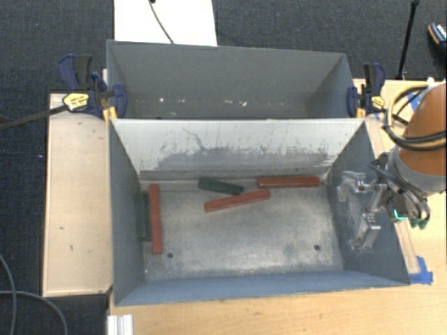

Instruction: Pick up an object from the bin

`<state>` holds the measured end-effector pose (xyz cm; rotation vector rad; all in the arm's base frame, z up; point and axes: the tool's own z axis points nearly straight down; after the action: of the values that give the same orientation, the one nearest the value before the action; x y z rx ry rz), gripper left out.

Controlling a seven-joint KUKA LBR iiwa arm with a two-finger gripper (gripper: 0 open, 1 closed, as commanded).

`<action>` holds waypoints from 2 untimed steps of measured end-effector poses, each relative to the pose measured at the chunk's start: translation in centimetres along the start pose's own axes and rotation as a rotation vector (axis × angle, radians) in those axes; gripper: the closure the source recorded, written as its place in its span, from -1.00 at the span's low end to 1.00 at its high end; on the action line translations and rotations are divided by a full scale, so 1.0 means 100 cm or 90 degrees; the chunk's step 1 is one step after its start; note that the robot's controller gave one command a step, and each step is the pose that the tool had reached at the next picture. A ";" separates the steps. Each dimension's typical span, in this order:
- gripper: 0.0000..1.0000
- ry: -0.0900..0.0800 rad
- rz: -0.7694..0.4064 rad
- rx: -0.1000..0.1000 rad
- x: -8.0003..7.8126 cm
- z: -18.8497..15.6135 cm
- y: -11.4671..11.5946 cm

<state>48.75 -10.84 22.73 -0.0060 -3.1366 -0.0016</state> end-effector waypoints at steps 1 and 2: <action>-1.00 -0.002 -0.162 0.001 -0.016 0.077 -0.045; -1.00 -0.006 -0.110 -0.001 -0.094 0.160 0.007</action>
Offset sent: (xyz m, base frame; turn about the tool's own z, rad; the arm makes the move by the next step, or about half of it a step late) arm 0.0156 -0.0442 -0.0758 -0.2566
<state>58.08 -10.12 6.72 0.2666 -3.1351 -0.0051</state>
